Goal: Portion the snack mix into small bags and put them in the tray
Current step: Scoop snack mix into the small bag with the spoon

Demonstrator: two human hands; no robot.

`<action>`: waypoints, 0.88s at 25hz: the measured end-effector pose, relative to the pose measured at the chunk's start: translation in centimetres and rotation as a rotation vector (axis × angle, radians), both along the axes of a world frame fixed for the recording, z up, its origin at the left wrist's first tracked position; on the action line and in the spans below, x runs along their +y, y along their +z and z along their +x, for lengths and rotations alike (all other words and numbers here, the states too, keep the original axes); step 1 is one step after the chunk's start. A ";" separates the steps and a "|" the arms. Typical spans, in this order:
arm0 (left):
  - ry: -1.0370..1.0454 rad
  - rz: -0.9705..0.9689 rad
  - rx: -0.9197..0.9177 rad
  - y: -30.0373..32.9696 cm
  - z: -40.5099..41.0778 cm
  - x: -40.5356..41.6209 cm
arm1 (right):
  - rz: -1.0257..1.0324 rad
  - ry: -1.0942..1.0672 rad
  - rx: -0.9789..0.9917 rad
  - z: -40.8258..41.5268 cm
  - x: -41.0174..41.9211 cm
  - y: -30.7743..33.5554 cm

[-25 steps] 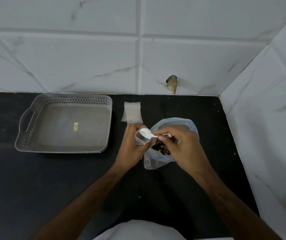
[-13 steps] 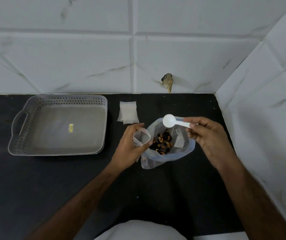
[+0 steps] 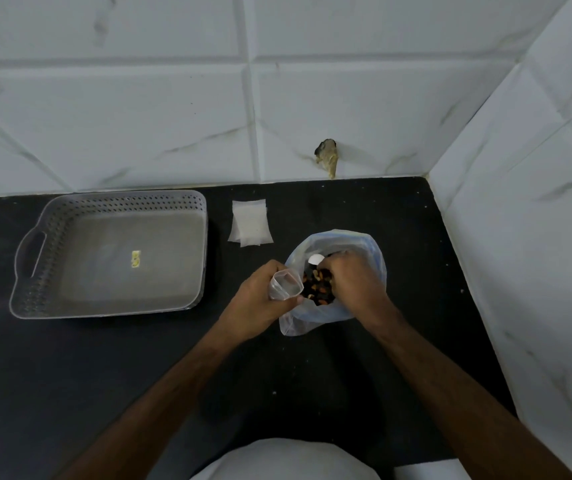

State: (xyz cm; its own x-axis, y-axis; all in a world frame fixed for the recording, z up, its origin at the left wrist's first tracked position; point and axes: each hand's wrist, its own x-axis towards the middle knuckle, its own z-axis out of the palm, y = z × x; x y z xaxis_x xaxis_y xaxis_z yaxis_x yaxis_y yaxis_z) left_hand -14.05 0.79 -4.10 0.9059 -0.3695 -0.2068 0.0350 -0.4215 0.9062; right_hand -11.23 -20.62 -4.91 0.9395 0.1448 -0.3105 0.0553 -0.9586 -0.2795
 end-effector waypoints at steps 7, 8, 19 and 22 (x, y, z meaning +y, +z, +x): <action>0.060 0.019 0.065 -0.3 0.3 -0.1 | -0.044 -0.012 0.092 0.3 0.5 0.6; 0.068 0.014 0.086 -0.3 0.3 -0.1 | -0.056 -0.007 0.126 0.4 0.5 0.8; 0.116 -0.085 0.170 0.2 -0.2 -0.7 | 0.047 -0.164 0.178 -0.5 0.3 -0.2; 0.110 -0.113 0.164 0.2 -0.3 -1.0 | 0.263 -0.255 0.272 -0.4 0.1 0.0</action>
